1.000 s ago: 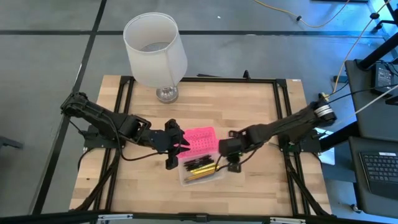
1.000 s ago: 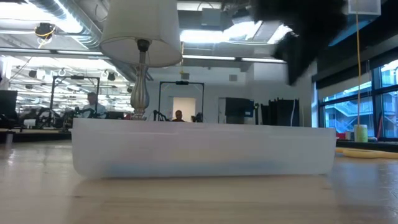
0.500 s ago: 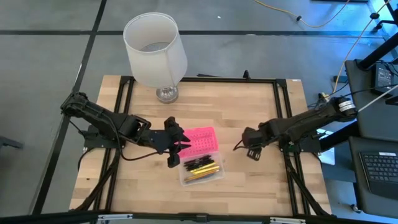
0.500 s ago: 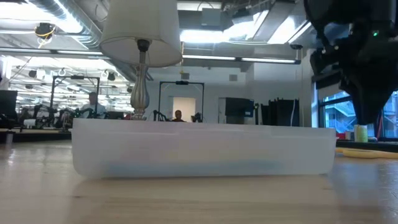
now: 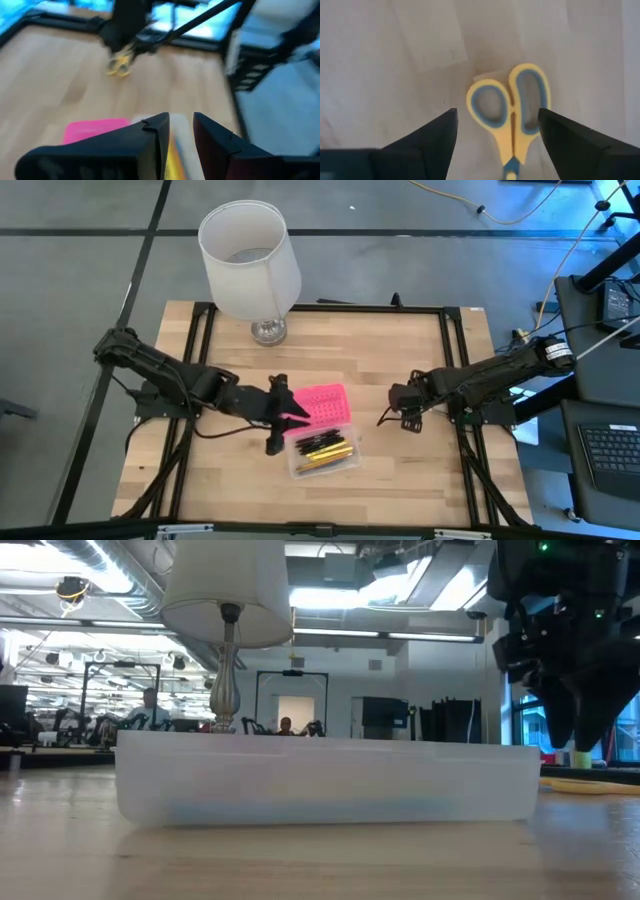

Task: Pick & place school supplies into a supply box
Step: Put the yellow scissors into the transparent supply box

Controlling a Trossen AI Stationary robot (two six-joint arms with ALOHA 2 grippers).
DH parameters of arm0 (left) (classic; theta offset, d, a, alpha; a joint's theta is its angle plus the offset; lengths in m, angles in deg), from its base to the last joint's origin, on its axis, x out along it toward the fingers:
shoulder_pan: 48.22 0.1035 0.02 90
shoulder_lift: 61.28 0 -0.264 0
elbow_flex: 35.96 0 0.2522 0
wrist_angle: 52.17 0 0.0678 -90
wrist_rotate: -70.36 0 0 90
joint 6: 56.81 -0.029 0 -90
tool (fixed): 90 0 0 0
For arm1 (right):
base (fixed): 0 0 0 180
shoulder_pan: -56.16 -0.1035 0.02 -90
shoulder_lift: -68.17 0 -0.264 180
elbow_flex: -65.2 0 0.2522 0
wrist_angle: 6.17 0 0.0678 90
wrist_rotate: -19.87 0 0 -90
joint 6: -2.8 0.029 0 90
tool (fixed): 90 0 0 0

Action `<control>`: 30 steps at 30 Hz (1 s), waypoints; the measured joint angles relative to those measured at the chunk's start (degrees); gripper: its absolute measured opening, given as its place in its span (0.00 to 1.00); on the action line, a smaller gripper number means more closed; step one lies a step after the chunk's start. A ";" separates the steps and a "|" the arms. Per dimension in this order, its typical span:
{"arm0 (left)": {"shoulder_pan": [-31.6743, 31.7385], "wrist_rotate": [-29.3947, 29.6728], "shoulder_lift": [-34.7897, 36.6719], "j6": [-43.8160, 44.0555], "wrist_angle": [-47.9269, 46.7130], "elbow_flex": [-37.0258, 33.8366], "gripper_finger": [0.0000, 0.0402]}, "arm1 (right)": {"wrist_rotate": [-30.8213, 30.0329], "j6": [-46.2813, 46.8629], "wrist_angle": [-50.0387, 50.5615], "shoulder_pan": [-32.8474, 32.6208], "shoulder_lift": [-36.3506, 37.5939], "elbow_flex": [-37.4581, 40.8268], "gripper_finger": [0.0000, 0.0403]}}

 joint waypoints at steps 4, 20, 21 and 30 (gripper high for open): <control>0.61 -2.18 6.75 -0.15 10.28 -9.69 0.20 | -0.07 -2.10 0.13 1.07 0.00 0.00 0.67; 0.26 1.39 32.23 -5.11 52.73 -48.47 0.20 | 2.05 -11.64 -0.72 5.70 0.00 0.33 0.58; 0.26 2.17 32.68 -5.05 53.11 -49.49 0.20 | 2.07 -11.67 -0.98 5.70 0.00 0.68 0.57; 0.28 5.16 33.26 -3.10 53.88 -51.82 0.20 | 2.52 -11.54 -1.55 5.70 -2.52 1.01 0.56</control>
